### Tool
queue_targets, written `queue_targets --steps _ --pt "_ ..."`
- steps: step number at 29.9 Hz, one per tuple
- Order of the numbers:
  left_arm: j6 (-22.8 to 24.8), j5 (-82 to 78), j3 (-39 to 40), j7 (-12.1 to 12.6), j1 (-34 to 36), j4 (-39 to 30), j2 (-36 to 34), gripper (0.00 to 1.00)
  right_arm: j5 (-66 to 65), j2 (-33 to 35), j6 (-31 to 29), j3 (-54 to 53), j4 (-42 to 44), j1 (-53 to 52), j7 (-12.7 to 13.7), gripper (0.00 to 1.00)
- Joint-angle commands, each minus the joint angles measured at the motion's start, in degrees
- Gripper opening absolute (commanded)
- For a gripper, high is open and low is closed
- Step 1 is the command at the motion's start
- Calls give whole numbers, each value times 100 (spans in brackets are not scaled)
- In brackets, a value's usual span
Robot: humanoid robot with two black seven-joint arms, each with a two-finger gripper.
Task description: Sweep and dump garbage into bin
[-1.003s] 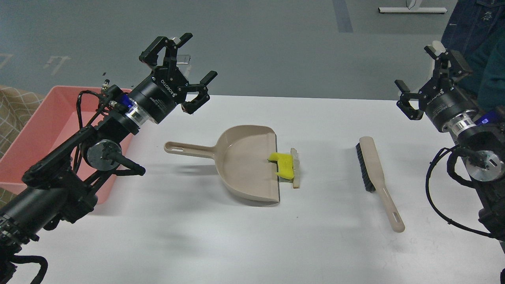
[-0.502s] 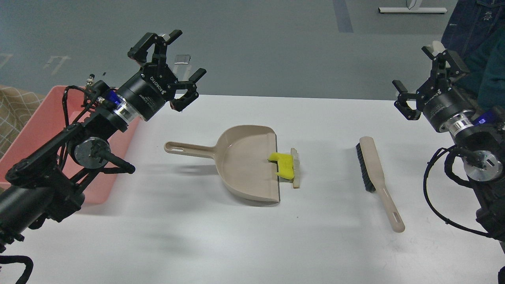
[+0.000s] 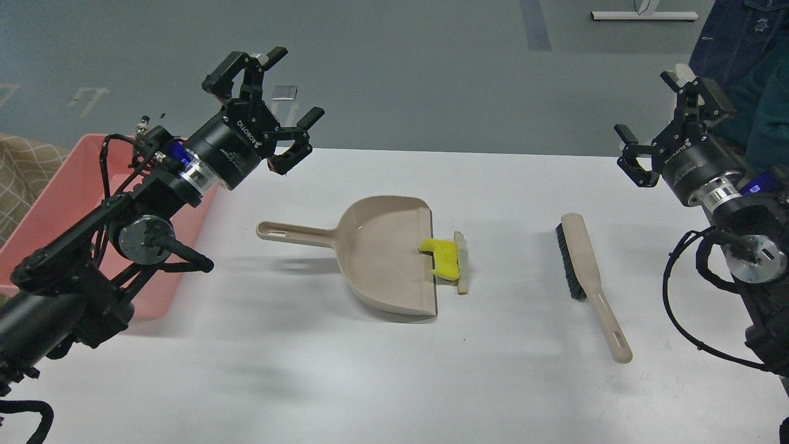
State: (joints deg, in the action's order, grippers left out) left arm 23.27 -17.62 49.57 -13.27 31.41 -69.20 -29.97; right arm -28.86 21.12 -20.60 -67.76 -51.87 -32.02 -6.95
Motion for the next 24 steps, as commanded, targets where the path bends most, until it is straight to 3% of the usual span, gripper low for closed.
queue_targets --steps 1,24 --pt "2 -5 -9 0 -3 -50 -17 98 3 -3 3 0 -8 3 0 100" --pt "-59 -382 9 0 -258 -419 -61 98 -5 -11 3 0 1 3 0 100"
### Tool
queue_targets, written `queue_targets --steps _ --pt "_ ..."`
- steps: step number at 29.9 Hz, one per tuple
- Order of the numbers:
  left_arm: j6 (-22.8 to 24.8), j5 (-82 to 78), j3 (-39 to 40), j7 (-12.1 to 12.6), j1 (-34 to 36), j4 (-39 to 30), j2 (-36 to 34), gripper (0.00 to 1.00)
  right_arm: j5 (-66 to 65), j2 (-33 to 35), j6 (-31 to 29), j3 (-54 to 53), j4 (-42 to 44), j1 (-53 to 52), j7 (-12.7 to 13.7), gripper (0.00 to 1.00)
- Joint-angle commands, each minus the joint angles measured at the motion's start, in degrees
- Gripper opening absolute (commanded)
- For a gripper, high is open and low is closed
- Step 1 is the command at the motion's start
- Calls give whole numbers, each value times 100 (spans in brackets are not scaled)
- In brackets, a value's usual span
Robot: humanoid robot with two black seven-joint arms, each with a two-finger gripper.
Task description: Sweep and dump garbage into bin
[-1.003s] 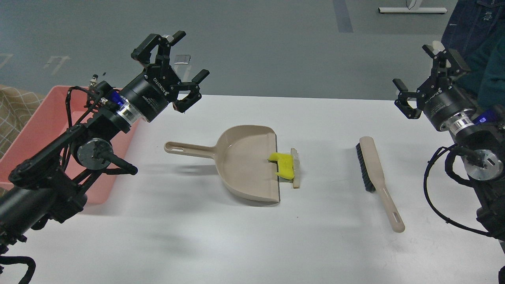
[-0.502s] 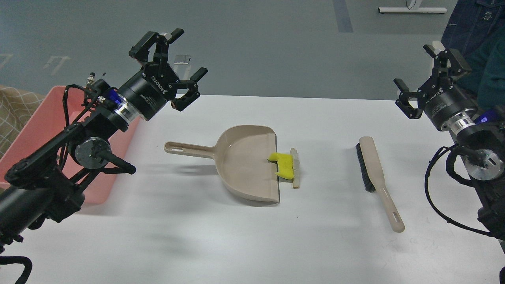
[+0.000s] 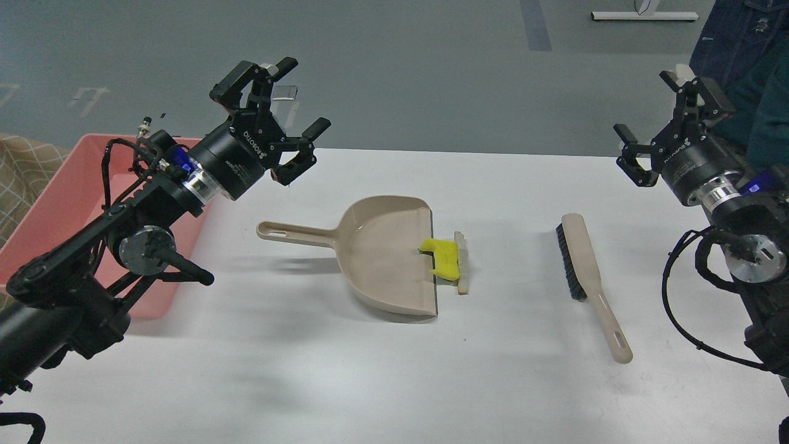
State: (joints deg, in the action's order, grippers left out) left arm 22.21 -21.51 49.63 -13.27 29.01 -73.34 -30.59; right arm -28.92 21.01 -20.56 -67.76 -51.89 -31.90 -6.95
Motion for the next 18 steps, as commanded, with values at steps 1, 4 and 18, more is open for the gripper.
queue_targets --steps 1,4,18 --pt "47 6 3 0 -27 -13 0 98 1 -1 0 0 3 -9 0 100" --pt "12 6 12 0 -53 -22 9 98 1 -1 0 0 3 -9 0 100" --pt "-198 -1352 29 -26 -281 -872 -605 98 1 26 9 8 3 17 0 100"
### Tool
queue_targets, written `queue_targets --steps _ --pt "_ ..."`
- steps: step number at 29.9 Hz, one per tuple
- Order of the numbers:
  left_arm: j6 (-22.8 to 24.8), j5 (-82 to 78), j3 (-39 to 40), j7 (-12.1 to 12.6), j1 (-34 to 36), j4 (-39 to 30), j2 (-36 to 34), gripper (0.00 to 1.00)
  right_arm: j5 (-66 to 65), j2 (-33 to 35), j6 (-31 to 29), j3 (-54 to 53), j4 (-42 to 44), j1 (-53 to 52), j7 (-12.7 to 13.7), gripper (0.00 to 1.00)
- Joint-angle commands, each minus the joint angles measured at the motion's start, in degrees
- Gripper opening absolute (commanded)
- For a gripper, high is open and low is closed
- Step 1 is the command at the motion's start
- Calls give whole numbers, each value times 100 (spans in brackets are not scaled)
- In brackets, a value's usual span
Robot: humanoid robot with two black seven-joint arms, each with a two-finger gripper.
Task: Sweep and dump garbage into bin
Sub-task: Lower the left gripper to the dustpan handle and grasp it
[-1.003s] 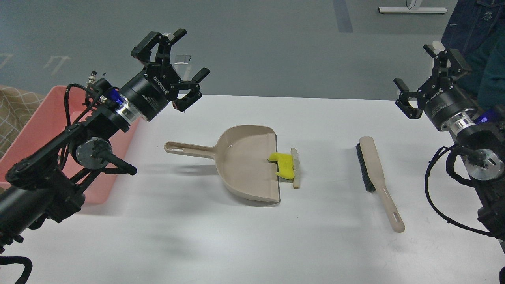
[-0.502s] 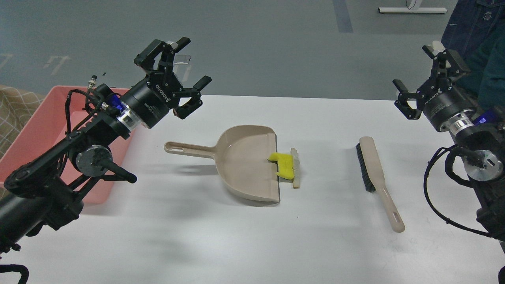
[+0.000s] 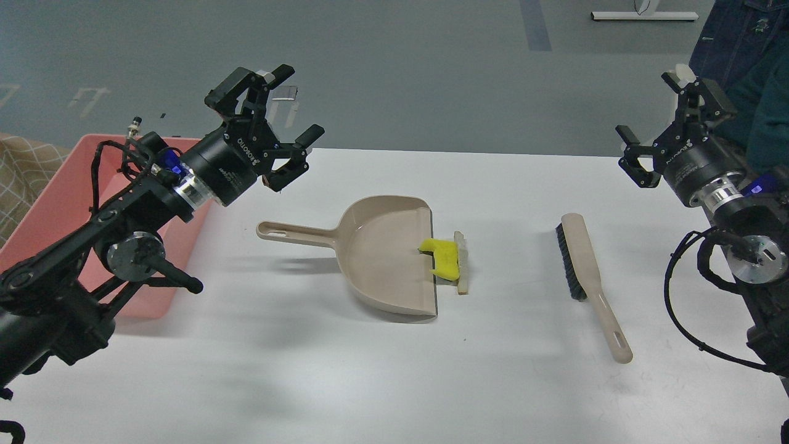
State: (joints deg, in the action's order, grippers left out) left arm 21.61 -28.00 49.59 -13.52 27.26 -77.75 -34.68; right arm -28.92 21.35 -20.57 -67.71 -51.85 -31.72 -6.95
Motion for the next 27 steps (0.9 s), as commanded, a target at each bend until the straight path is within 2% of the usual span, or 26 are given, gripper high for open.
queue_targets --steps 1,3,6,12,15,22,27 --pt "-252 -933 33 -2 -124 -573 -232 98 1 -17 9 -6 0 0 0 100" --pt "-717 -1741 42 -2 -229 -1047 -390 98 -8 -34 17 -6 0 0 0 100" --pt "-1017 -2287 42 16 -405 -1460 -548 98 -8 -34 26 -6 8 0 0 100" --pt "-1133 -2491 340 -11 -985 -2235 -1023 98 -8 -17 26 -6 9 8 0 100" --pt "-1167 -2605 516 -2 -1556 -2324 -1172 97 1 -8 26 -6 9 17 0 100" --pt "-1352 -3465 578 -54 -2118 -2298 -1296 97 1 -17 26 -6 9 26 0 100" --pt "-1580 -4275 508 -362 -2541 -2166 -1235 97 -8 -34 26 3 17 26 0 100"
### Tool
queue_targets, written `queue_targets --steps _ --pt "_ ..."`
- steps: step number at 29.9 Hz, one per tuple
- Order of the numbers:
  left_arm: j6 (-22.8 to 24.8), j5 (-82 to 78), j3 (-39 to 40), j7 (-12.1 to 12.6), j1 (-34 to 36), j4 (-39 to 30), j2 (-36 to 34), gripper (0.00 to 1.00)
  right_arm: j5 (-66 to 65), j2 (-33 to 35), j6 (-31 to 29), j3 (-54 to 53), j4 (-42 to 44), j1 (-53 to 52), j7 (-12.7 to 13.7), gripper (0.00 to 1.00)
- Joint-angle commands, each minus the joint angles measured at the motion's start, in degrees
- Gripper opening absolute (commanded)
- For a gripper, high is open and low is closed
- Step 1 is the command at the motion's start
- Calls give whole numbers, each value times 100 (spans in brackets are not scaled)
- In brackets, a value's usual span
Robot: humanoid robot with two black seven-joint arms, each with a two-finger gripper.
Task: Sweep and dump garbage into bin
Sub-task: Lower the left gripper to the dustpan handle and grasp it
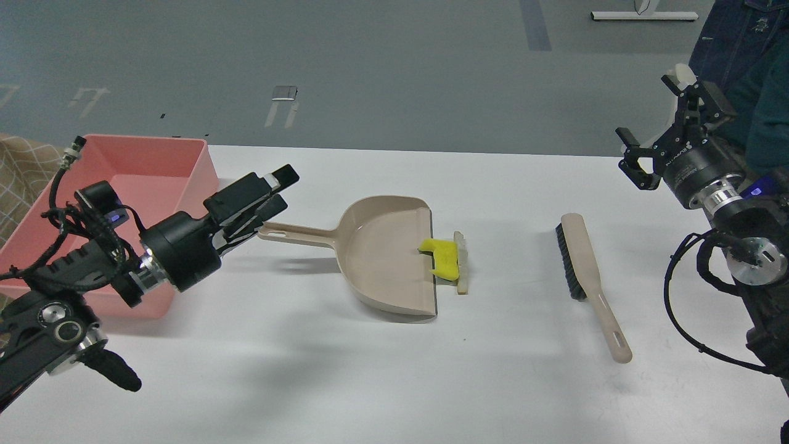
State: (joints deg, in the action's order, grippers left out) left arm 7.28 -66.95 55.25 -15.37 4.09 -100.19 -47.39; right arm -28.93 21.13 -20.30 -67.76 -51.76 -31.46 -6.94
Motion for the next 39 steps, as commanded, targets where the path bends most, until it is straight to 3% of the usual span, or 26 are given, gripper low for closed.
queue_targets --steps 1,9,19,26,39 --pt "-209 -433 -84 -212 -372 87 54 97 1 -13 0 8 8 0 0 100" --pt "-341 -363 -111 -177 -760 254 502 97 -7 -22 9 8 26 0 0 100" --pt "-446 -38 -93 -10 -672 1475 1592 97 -7 -13 17 8 52 26 0 100" --pt "-684 -55 -120 25 -664 1537 1768 97 -7 -22 17 8 61 35 -9 100" --pt "-956 -117 -137 148 -23 2529 2462 95 -7 -22 17 8 70 79 -35 100"
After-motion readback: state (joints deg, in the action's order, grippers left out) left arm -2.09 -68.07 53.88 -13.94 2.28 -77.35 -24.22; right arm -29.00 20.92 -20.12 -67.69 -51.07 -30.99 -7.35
